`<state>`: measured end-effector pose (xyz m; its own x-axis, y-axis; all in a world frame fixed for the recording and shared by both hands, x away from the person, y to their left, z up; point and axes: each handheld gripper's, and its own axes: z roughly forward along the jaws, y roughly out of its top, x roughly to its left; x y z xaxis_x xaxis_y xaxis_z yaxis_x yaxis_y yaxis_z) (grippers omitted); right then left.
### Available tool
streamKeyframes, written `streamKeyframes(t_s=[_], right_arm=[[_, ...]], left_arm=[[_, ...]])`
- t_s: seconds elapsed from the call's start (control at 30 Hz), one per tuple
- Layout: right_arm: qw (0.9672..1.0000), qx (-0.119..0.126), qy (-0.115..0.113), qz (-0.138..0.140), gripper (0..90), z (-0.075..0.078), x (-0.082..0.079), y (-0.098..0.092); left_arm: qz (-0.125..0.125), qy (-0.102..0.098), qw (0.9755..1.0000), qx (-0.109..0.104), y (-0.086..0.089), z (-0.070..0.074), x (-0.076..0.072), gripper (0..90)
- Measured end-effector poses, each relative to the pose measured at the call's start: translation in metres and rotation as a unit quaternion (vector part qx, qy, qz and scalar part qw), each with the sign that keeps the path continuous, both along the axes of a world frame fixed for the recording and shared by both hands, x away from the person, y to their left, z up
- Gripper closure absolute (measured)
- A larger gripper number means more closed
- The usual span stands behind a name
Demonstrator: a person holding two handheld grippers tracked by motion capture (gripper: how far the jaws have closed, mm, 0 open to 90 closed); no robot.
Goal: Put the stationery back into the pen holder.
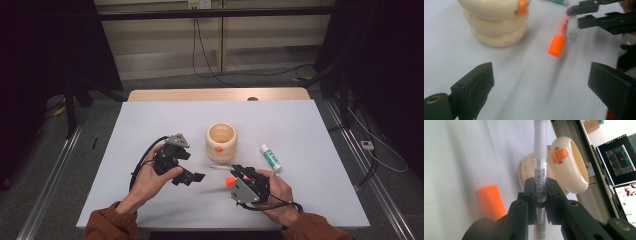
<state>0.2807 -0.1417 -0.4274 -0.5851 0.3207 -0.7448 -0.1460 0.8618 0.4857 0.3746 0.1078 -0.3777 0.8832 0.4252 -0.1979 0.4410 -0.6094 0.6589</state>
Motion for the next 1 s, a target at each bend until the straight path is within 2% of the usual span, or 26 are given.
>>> streamKeyframes(t_s=[0.03, 0.1, 0.13, 0.17, 0.2, 0.23, 0.27, 0.3, 0.4, 0.43, 0.47, 0.5, 0.53, 0.57, 0.63, 0.67, 0.7, 0.77, 0.8, 0.83, 0.87, 0.9, 0.93, 1.0], right_arm=[[1.0, 0.0, 0.0, 0.0, 80.8, 0.0, 0.0, 0.0], [0.9999, 0.01, 0.006, -0.004, 80.8, 0.002, 0.001, -0.002], [0.9995, 0.024, 0.016, -0.009, 80.7, 0.003, 0.002, -0.005], [0.9995, 0.024, 0.016, -0.009, 80.7, 0.003, 0.002, -0.005], [0.9984, 0.045, 0.033, -0.012, 80.7, 0.005, 0.005, -0.008], [0.9984, 0.045, 0.033, -0.012, 80.7, 0.005, 0.005, -0.008], [0.9967, 0.065, 0.046, -0.016, 80.7, 0.007, 0.007, -0.012], [0.9967, 0.065, 0.046, -0.016, 80.7, 0.007, 0.007, -0.012], [0.993, 0.097, 0.064, -0.023, 80.7, 0.01, 0.01, -0.018], [0.9909, 0.112, 0.072, -0.025, 80.7, 0.012, 0.012, -0.021], [0.9874, 0.131, 0.083, -0.03, 80.7, 0.013, 0.014, -0.025], [0.9874, 0.131, 0.083, -0.03, 80.7, 0.013, 0.014, -0.025], [0.9833, 0.151, 0.096, -0.033, 80.7, 0.014, 0.016, -0.028], [0.9833, 0.151, 0.096, -0.033, 80.7, 0.014, 0.016, -0.028], [0.9793, 0.168, 0.108, -0.034, 80.7, 0.015, 0.018, -0.03], [0.9734, 0.196, 0.115, -0.03, 80.7, 0.016, 0.018, -0.032], [0.9734, 0.196, 0.115, -0.03, 80.7, 0.016, 0.018, -0.032], [0.9679, 0.22, 0.119, -0.023, 80.7, 0.017, 0.019, -0.034], [0.9636, 0.237, 0.121, -0.021, 80.7, 0.018, 0.019, -0.035], [0.9636, 0.237, 0.121, -0.021, 80.7, 0.018, 0.019, -0.035], [0.9587, 0.254, 0.126, -0.018, 80.6, 0.018, 0.019, -0.036], [0.9587, 0.254, 0.126, -0.018, 80.6, 0.018, 0.019, -0.036], [0.9554, 0.264, 0.131, -0.017, 80.7, 0.018, 0.02, -0.037], [0.9488, 0.283, 0.139, -0.016, 80.7, 0.019, 0.021, -0.038]], left_arm=[[0.006, -0.008, 0.9999, -0.004, 0.002, -0.002, 0.0, 6.7], [0.009, -0.01, 0.9999, -0.009, 0.005, -0.004, -0.001, 6.9], [0.001, -0.014, 0.9996, -0.025, 0.009, -0.007, -0.003, 7.8], [0.001, -0.014, 0.9996, -0.025, 0.009, -0.007, -0.003, 7.8], [0.001, -0.01, 0.9995, -0.031, 0.011, -0.008, -0.004, 6.7], [0.002, -0.01, 0.9995, -0.031, 0.011, -0.01, -0.005, 6.7], [0.016, -0.029, 0.9991, -0.026, 0.013, -0.013, -0.008, 6.5], [0.016, -0.029, 0.9991, -0.026, 0.013, -0.013, -0.008, 6.9], [0.032, -0.05, 0.9979, -0.026, 0.019, -0.019, -0.01, 6.0], [0.038, -0.053, 0.9975, -0.026, 0.021, -0.02, -0.011, 5.7], [0.044, -0.059, 0.9969, -0.028, 0.024, -0.021, -0.012, 5.7], [0.048, -0.06, 0.9968, -0.022, 0.026, -0.021, -0.013, 5.7], [0.054, -0.062, 0.9961, -0.03, 0.03, -0.022, -0.014, 5.7], [0.058, -0.065, 0.9956, -0.034, 0.032, -0.023, -0.015, 5.7], [0.069, -0.067, 0.9947, -0.036, 0.038, -0.024, -0.017, 5.7], [0.07, -0.066, 0.9947, -0.036, 0.04, -0.024, -0.017, 5.7], [0.073, -0.066, 0.9944, -0.039, 0.042, -0.026, -0.019, 5.7], [0.074, -0.06, 0.9951, -0.028, 0.045, -0.028, -0.021, 5.7], [0.076, -0.063, 0.9947, -0.026, 0.047, -0.028, -0.022, 5.8], [0.079, -0.063, 0.9945, -0.027, 0.048, -0.03, -0.024, 5.8], [0.08, -0.067, 0.9942, -0.026, 0.051, -0.031, -0.028, 5.9], [0.08, -0.067, 0.9942, -0.026, 0.051, -0.031, -0.028, 5.8], [0.08, -0.073, 0.9938, -0.024, 0.053, -0.031, -0.029, 5.8], [0.091, -0.097, 0.9906, -0.029, 0.055, -0.033, -0.034, 5.7]])
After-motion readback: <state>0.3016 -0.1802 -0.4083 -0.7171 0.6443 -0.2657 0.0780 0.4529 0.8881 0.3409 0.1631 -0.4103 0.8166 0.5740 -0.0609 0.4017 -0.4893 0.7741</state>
